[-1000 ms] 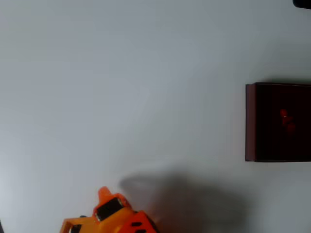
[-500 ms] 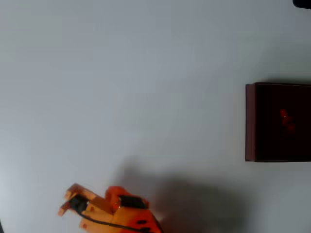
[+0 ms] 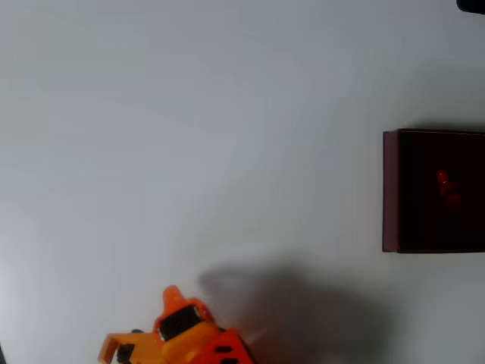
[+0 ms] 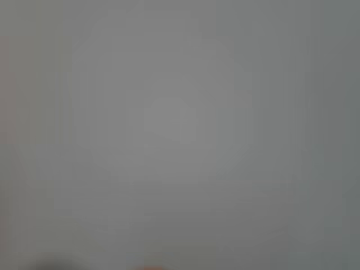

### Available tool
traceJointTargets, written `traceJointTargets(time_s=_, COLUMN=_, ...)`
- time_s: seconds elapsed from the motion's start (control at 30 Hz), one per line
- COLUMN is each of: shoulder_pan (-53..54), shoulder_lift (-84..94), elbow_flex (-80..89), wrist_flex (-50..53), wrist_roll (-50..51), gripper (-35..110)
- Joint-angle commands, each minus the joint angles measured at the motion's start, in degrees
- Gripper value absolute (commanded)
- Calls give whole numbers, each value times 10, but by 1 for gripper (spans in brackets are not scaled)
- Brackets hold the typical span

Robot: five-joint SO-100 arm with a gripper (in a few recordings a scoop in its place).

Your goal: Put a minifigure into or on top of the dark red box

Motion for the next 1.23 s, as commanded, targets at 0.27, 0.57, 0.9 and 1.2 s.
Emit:
traceJointTargets(time_s=0.27, shoulder_pan=-39, shoulder_lift=31, elbow_flex=-21, wrist_flex=11, wrist_roll=-2, gripper=0)
traceJointTargets(time_s=0.57, shoulder_pan=-49, shoulder_lift=32, elbow_flex=-20, wrist_flex=12, wrist_roll=-17, gripper=0)
traceJointTargets(time_s=0.9, shoulder_pan=-35, shoulder_lift=32, elbow_flex=-20, wrist_flex=12, wrist_roll=-22, gripper=0)
traceJointTargets(time_s=1.2, shoulder_pan=-39, shoulder_lift=32, elbow_flex=-20, wrist_flex=12, wrist_roll=-26, gripper=0)
